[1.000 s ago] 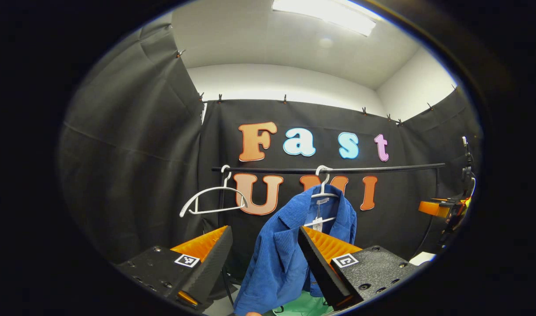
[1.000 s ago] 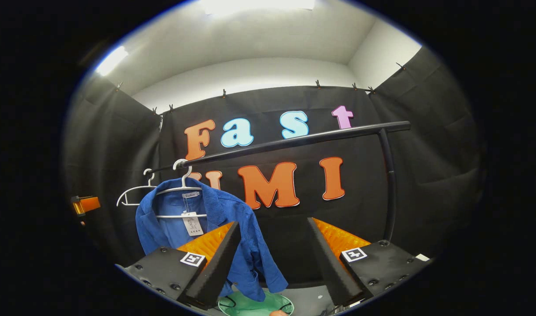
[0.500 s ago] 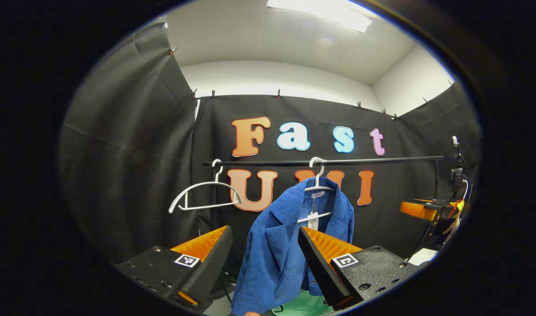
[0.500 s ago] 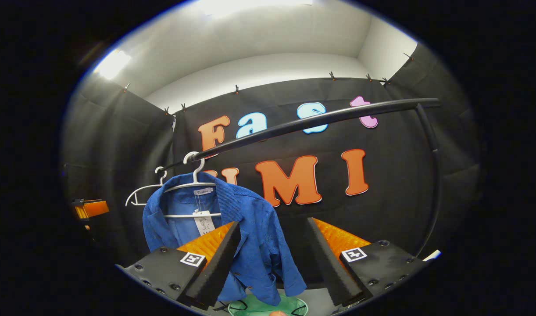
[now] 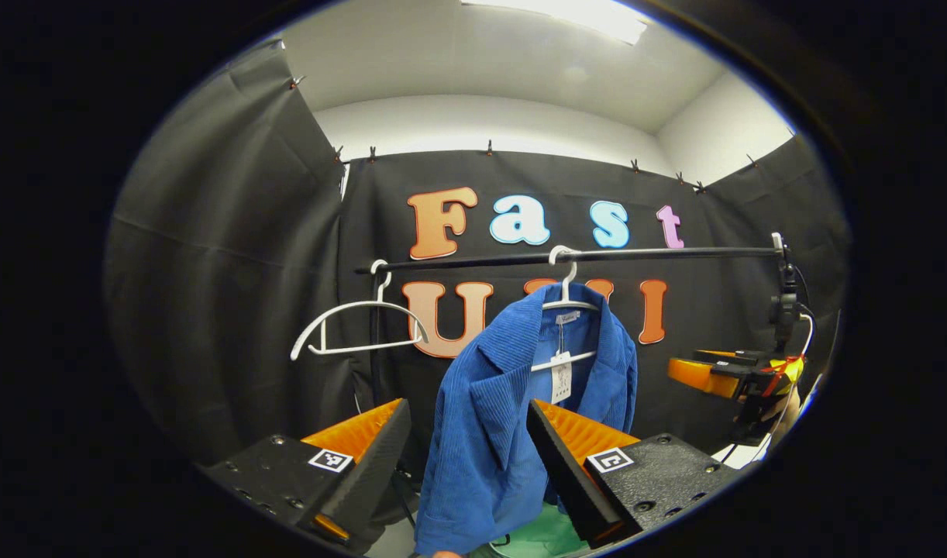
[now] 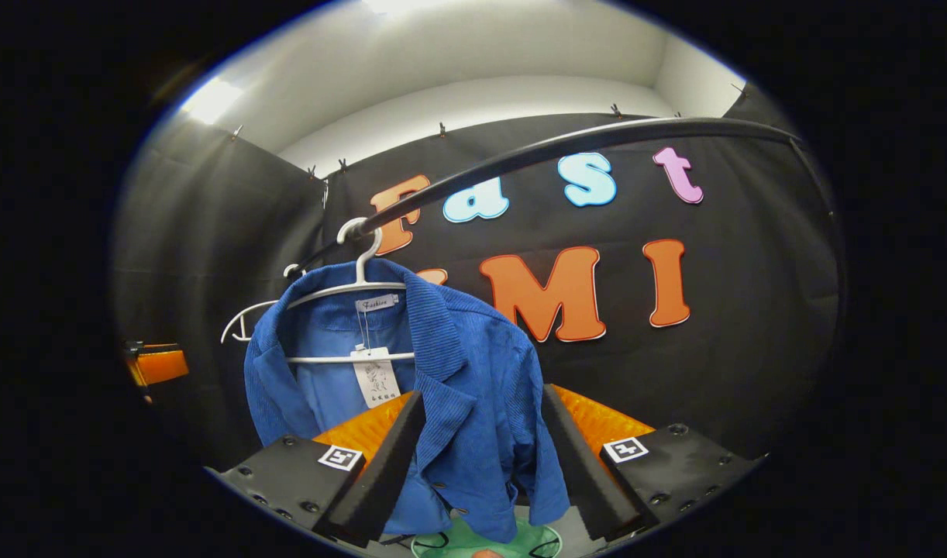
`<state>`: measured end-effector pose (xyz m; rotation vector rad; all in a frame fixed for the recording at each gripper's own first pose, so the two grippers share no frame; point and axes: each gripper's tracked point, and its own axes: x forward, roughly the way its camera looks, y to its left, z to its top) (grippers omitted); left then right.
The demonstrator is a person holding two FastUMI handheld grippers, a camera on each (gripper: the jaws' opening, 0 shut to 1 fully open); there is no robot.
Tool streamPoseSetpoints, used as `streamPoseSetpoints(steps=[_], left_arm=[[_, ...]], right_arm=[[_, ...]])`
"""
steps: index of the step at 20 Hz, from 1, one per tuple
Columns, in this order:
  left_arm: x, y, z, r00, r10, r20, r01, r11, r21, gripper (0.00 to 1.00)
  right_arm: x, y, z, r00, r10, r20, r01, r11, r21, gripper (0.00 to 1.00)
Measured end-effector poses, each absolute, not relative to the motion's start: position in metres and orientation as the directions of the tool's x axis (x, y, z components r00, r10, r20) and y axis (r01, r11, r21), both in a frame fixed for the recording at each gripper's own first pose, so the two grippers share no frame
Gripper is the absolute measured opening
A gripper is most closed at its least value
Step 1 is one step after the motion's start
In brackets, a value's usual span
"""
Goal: Grasp the clothes on the hanger with both hands and then place them into the laundry hamper below.
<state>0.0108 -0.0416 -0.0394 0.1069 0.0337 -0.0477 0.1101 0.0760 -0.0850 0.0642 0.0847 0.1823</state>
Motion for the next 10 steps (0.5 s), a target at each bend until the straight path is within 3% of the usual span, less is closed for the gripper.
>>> streamPoseSetpoints(steps=[3,4,5,8,9,10], left_arm=[[0.018,-0.045,-0.055,0.997,-0.052,-0.063,0.058,0.994,0.091,0.95],[0.021,-0.045,-0.058,0.996,-0.055,-0.071,0.061,0.995,0.081,0.92],[0.023,-0.046,-0.062,0.995,-0.058,-0.076,0.063,0.995,0.073,0.92],[0.032,-0.038,-0.071,0.996,-0.03,-0.086,0.037,0.996,0.077,0.95],[0.034,-0.035,-0.074,0.996,-0.021,-0.088,0.028,0.996,0.082,0.95],[0.036,-0.033,-0.076,0.996,-0.014,-0.087,0.022,0.996,0.086,0.95]], right_arm=[[0.126,0.088,-0.096,0.977,0.195,-0.086,-0.191,0.98,0.046,0.98],[0.131,0.095,-0.097,0.975,0.206,-0.083,-0.202,0.978,0.048,0.98],[0.135,0.099,-0.099,0.974,0.213,-0.076,-0.209,0.976,0.051,0.89],[0.147,0.104,-0.101,0.975,0.213,-0.064,-0.21,0.977,0.043,0.89],[0.151,0.107,-0.102,0.975,0.214,-0.063,-0.211,0.977,0.039,0.98],[0.153,0.108,-0.103,0.975,0.213,-0.067,-0.211,0.977,0.035,0.89]])
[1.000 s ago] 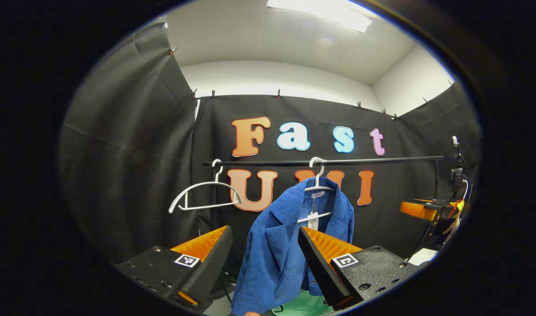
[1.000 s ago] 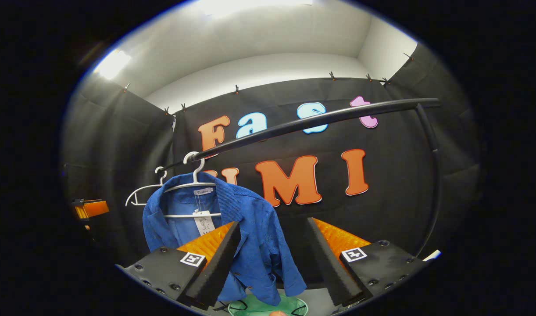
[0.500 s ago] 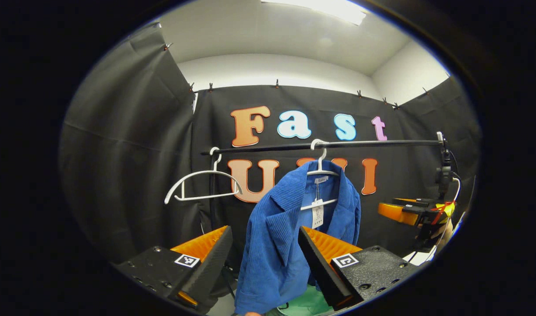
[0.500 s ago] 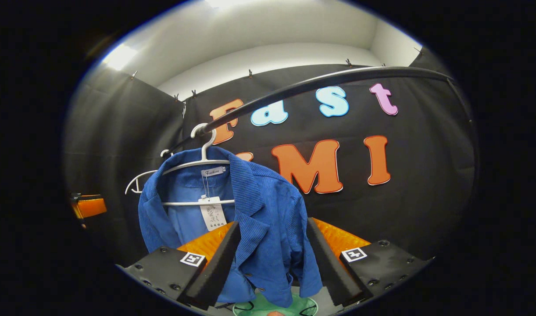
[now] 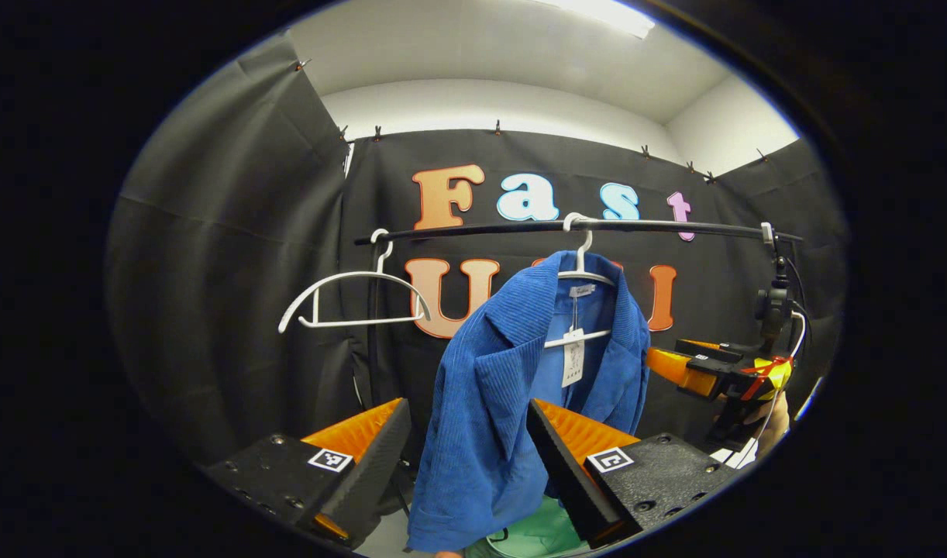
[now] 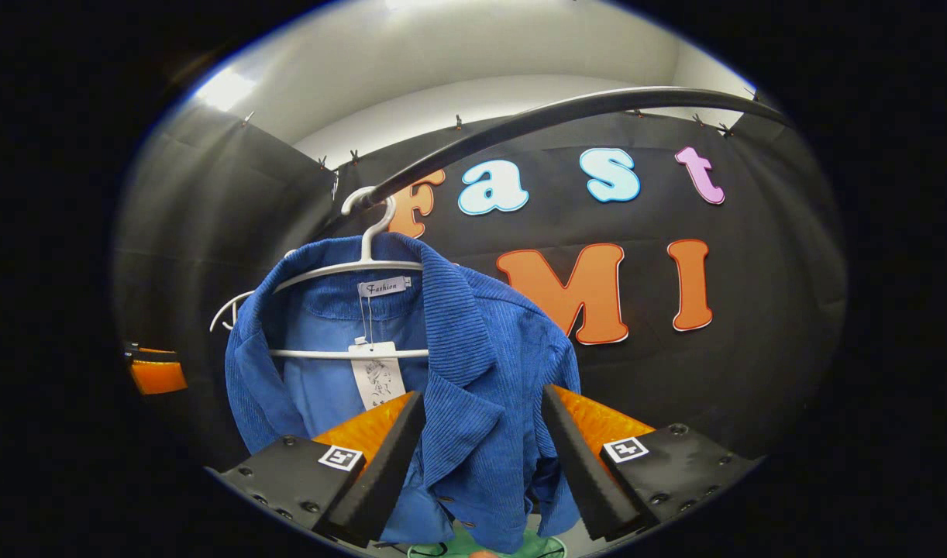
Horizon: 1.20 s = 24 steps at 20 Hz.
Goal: Grasp the clothes on the hanger with both hands and then place them into the laundry hamper below.
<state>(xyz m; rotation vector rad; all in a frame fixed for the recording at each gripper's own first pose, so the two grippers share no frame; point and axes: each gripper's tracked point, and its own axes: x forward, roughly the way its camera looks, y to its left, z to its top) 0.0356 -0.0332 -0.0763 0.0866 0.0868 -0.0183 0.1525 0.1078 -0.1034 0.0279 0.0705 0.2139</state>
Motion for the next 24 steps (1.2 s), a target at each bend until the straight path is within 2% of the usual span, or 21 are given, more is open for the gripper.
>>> streamPoseSetpoints(steps=[3,4,6,8,9,11,13,16,17,21,23,24], left_arm=[[0.041,-0.027,-0.08,0.997,0.001,-0.082,0.005,0.997,0.08,0.95],[0.043,-0.025,-0.081,0.997,0.008,-0.082,-0.002,0.997,0.072,0.95],[0.044,-0.024,-0.083,0.997,0.006,-0.082,-0.001,0.998,0.067,0.95],[0.046,-0.022,-0.081,0.997,0.011,-0.076,-0.006,0.998,0.068,0.95],[0.047,-0.022,-0.081,0.997,0.01,-0.071,-0.005,0.998,0.066,0.95],[0.048,-0.022,-0.081,0.998,0.006,-0.062,-0.002,0.999,0.055,0.95],[0.05,-0.022,-0.081,0.999,0.005,-0.054,-0.002,0.999,0.054,0.95],[0.054,-0.026,-0.084,0.999,0.0,-0.051,0.003,0.998,0.066,0.95],[0.057,-0.028,-0.087,0.999,-0.005,-0.053,0.008,0.998,0.064,0.95],[0.065,-0.038,-0.093,0.998,-0.03,-0.058,0.033,0.999,0.043,0.95],[0.069,-0.05,-0.097,0.996,-0.054,-0.07,0.056,0.998,0.027,0.95],[0.072,-0.053,-0.099,0.995,-0.065,-0.07,0.067,0.998,0.019,0.95]], right_arm=[[0.168,0.113,-0.105,0.979,0.198,-0.044,-0.198,0.98,0.016,0.88],[0.17,0.117,-0.109,0.979,0.197,-0.051,-0.197,0.98,0.009,0.98],[0.177,0.123,-0.115,0.978,0.2,-0.055,-0.2,0.98,0.004,1.0],[0.19,0.126,-0.125,0.979,0.192,-0.066,-0.191,0.981,0.009,0.97],[0.197,0.127,-0.13,0.98,0.185,-0.074,-0.185,0.983,0.013,0.92],[0.209,0.128,-0.141,0.978,0.182,-0.097,-0.18,0.983,0.035,0.97],[0.218,0.129,-0.149,0.977,0.183,-0.106,-0.178,0.983,0.049,0.98],[0.223,0.132,-0.155,0.971,0.211,-0.116,-0.202,0.976,0.087,0.71],[0.225,0.13,-0.155,0.97,0.211,-0.118,-0.199,0.975,0.101,0.67],[0.222,0.121,-0.152,0.973,0.196,-0.12,-0.178,0.973,0.149,0.16],[0.219,0.12,-0.15,0.97,0.213,-0.12,-0.192,0.967,0.168,0.16],[0.218,0.12,-0.148,0.967,0.225,-0.122,-0.202,0.964,0.176,0.07]])
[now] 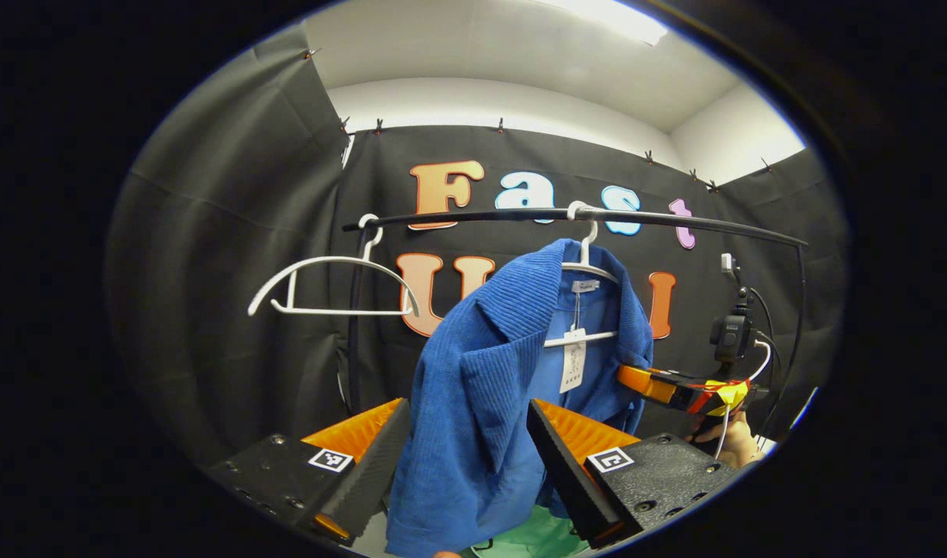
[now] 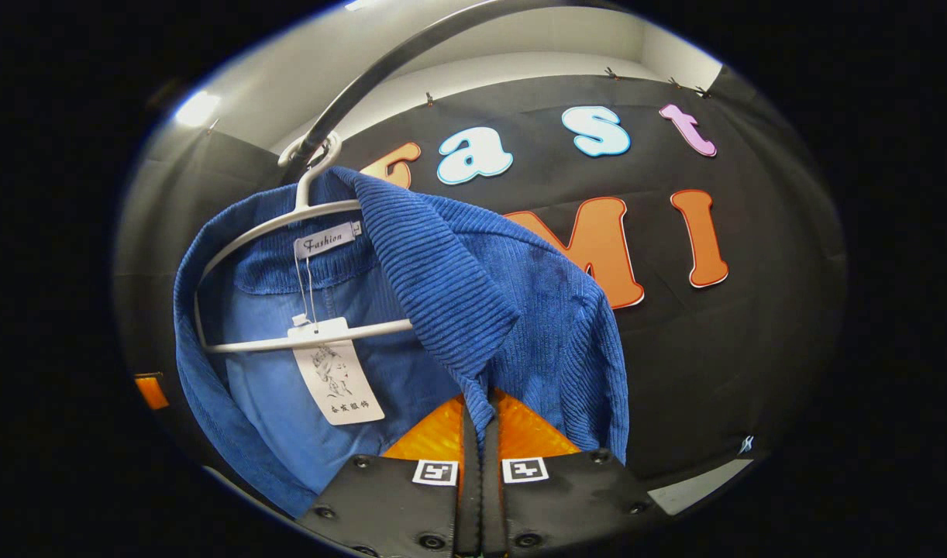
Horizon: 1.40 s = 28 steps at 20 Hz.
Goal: Grasp the clothes on the hanger with both hands and then place them into the laundry hamper below.
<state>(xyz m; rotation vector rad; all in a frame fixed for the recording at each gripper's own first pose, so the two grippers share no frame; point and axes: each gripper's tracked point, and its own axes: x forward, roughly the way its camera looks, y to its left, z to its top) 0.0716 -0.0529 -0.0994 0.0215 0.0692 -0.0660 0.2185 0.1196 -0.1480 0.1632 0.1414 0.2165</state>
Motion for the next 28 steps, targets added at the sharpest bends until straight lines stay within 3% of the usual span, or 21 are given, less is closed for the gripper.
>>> streamPoseSetpoints(steps=[1,2,3,6,20,21,24,26,28], left_arm=[[0.074,-0.057,-0.101,0.995,-0.073,-0.073,0.074,0.997,0.017,0.95],[0.076,-0.059,-0.103,0.994,-0.076,-0.077,0.077,0.997,0.019,0.95],[0.079,-0.062,-0.105,0.994,-0.076,-0.083,0.079,0.997,0.023,0.92],[0.088,-0.071,-0.112,0.993,-0.085,-0.083,0.087,0.996,0.03,0.95],[0.143,-0.067,-0.137,0.996,-0.036,-0.086,0.04,0.998,0.053,0.94],[0.146,-0.067,-0.139,0.995,-0.043,-0.088,0.048,0.997,0.06,0.9],[0.151,-0.055,-0.133,0.998,-0.009,-0.059,0.013,0.998,0.068,0.39],[0.148,-0.065,-0.131,0.996,-0.072,-0.055,0.074,0.997,0.035,0.05],[0.138,-0.063,-0.118,0.995,-0.092,-0.025,0.093,0.995,0.037,0.02]], right_arm=[[0.217,0.119,-0.148,0.966,0.231,-0.121,-0.207,0.962,0.179,0.01],[0.214,0.119,-0.147,0.964,0.238,-0.12,-0.214,0.96,0.183,0.08],[0.213,0.12,-0.146,0.963,0.243,-0.118,-0.219,0.957,0.188,0.08],[0.207,0.116,-0.143,0.959,0.259,-0.115,-0.232,0.951,0.204,0.08],[0.183,0.093,-0.12,0.942,0.334,-0.045,-0.305,0.902,0.306,0.07],[0.182,0.091,-0.118,0.942,0.335,-0.036,-0.308,0.899,0.313,0.07],[0.18,0.084,-0.105,0.941,0.338,0.011,-0.323,0.886,0.332,0.07],[0.182,0.078,-0.098,0.941,0.336,0.032,-0.326,0.883,0.338,0.04],[0.182,0.073,-0.093,0.944,0.327,0.034,-0.319,0.884,0.342,0.08]])
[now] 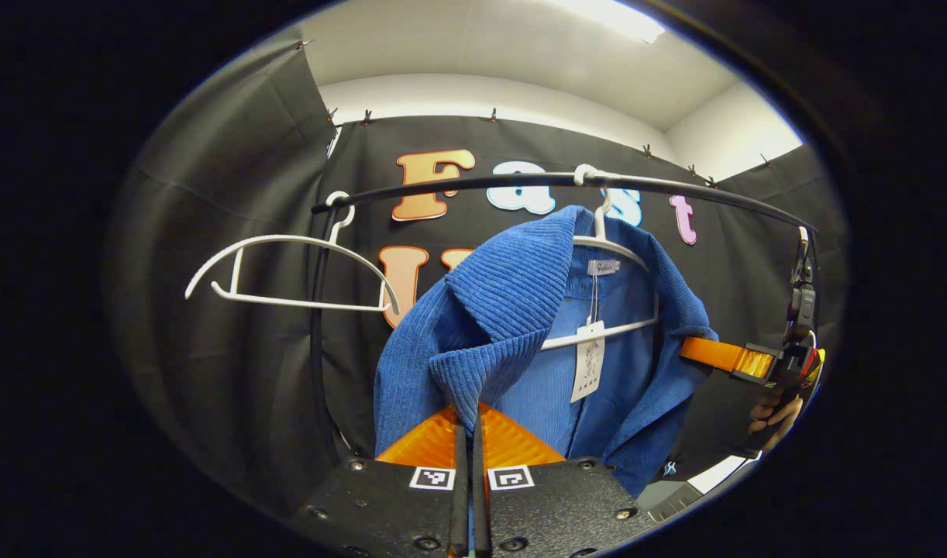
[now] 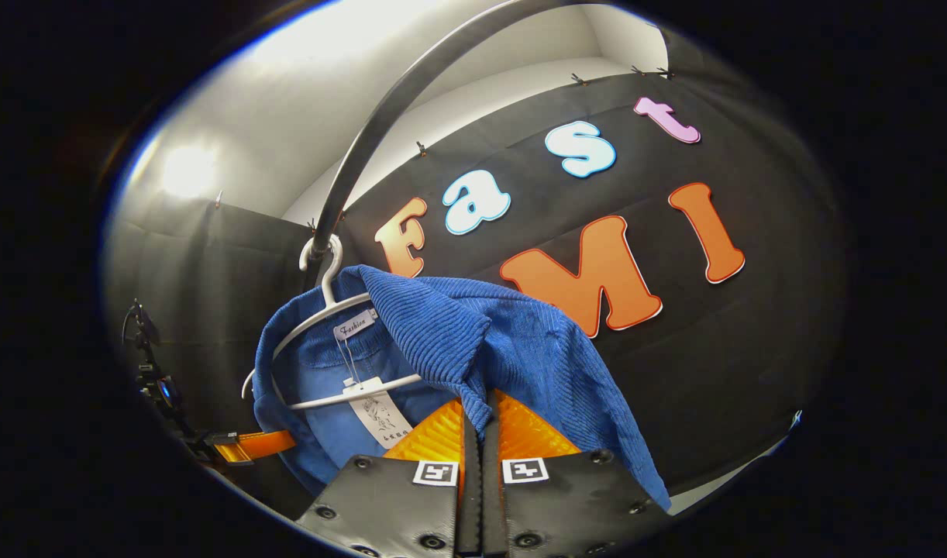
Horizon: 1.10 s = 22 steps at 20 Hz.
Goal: Grasp the clothes on the hanger with both hands and then place them into the laundry hamper below.
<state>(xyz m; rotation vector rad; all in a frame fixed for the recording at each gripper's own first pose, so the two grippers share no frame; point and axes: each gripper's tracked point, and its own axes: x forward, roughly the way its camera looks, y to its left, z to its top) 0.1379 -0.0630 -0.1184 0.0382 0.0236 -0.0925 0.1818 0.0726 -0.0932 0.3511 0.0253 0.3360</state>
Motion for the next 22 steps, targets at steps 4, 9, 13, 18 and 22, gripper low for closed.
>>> streamPoseSetpoints(steps=[4,9,13,18,22], left_arm=[[0.118,-0.074,-0.085,0.986,-0.162,0.047,0.161,0.987,0.026,0.01],[0.103,-0.06,-0.055,0.981,-0.175,0.077,0.176,0.984,-0.004,0.0],[0.095,-0.047,-0.038,0.979,-0.178,0.099,0.179,0.984,-0.002,0.0],[0.098,-0.028,-0.02,0.979,-0.17,0.11,0.175,0.984,-0.04,0.0],[0.106,-0.013,-0.006,0.979,-0.159,0.13,0.168,0.984,-0.063,0.0]], right_arm=[[0.183,0.064,-0.078,0.939,0.337,0.07,-0.336,0.854,0.398,0.07],[0.195,0.048,-0.064,0.94,0.327,0.095,-0.329,0.802,0.498,0.07],[0.208,0.034,-0.059,0.936,0.346,0.066,-0.316,0.741,0.593,0.07],[0.222,0.015,-0.028,0.905,0.398,0.149,-0.38,0.602,0.703,0.07],[0.238,0.012,-0.011,0.897,0.398,0.191,-0.405,0.567,0.718,0.07]])
